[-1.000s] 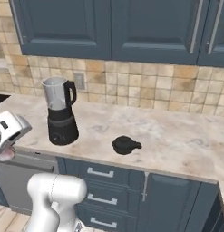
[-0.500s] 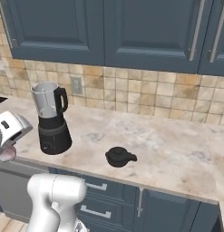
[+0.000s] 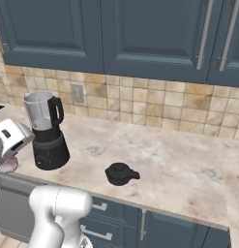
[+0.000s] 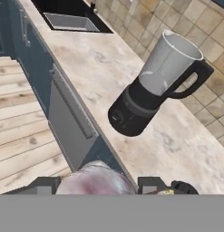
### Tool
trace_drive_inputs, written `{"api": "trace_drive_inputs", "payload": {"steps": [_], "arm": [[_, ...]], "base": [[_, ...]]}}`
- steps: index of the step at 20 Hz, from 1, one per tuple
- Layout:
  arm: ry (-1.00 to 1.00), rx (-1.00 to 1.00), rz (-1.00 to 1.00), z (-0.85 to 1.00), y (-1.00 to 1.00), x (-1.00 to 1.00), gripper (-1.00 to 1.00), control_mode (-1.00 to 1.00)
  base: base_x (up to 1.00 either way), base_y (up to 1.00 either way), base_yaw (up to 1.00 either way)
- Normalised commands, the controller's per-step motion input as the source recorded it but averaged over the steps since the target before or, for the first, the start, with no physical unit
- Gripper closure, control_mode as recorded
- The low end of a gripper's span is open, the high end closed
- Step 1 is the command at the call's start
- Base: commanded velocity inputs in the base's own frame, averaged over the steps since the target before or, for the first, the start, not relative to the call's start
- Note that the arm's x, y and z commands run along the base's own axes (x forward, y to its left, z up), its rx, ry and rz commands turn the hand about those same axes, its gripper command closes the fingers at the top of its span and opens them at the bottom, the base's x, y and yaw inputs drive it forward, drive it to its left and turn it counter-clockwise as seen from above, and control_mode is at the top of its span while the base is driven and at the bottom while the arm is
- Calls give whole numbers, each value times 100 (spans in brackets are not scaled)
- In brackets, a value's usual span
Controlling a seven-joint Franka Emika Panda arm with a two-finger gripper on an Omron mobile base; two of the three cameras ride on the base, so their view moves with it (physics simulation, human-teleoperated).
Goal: Grab the garlics from the fridge, place them in the blender, close the lid, and turn on the blender to create a marinade.
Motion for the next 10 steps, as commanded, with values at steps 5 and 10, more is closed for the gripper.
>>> {"api": "trace_drive_inputs", "payload": {"steps": [5, 10], "arm": [[0, 4, -2, 35, 25, 70, 100, -100], [0, 0, -20, 52, 75, 99, 100, -100]], "base": [[7, 0, 0], [0, 0, 0]]}}
